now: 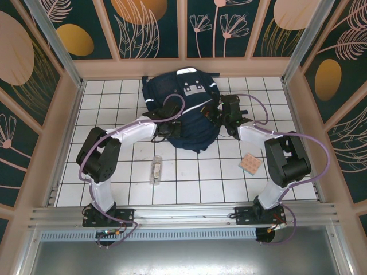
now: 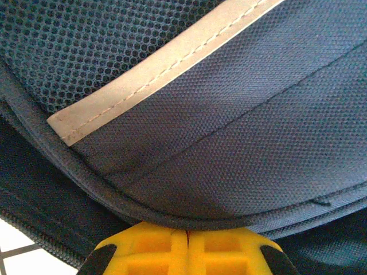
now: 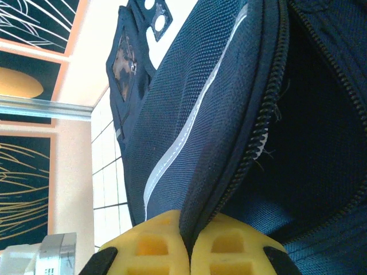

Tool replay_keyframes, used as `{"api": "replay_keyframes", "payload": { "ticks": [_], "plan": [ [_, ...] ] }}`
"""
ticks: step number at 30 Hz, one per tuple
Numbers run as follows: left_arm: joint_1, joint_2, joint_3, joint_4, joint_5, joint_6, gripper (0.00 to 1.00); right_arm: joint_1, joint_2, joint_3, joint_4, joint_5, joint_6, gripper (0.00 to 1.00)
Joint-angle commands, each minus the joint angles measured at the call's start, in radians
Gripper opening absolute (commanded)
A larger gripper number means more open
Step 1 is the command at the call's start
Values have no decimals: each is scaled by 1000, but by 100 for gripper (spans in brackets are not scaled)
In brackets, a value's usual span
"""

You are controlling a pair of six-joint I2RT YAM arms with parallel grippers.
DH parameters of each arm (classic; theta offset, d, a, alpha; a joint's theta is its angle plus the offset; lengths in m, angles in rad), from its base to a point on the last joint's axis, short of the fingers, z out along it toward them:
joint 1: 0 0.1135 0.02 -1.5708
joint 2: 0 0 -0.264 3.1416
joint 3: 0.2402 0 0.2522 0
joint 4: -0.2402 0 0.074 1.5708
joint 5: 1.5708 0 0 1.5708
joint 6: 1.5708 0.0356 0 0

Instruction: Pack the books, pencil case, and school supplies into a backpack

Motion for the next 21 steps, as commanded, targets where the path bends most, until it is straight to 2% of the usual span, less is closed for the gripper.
{"api": "replay_keyframes", "payload": {
  "ticks": [1, 6, 11, 16, 18, 21],
  "plan": [
    [17, -14, 34, -156, -58, 132, 0, -2, -23, 6, 16, -32, -47, 0],
    [47, -6, 33, -200, -87, 217, 0, -3, -25, 5, 8, -21, -59, 0],
    [58, -23, 37, -220, -204, 288, 0, -3, -24, 8, 2, -18, -69, 0],
    [66, -40, -19, -167, -242, 386, 0, -3, -18, 27, -19, -6, -99, 0],
    [66, -30, -28, -163, -207, 401, 0, -8, -10, 40, -27, -2, -110, 0],
    [64, -68, -70, -115, -51, 408, 0, -25, 12, 67, -42, 5, -131, 0]
  ]
}}
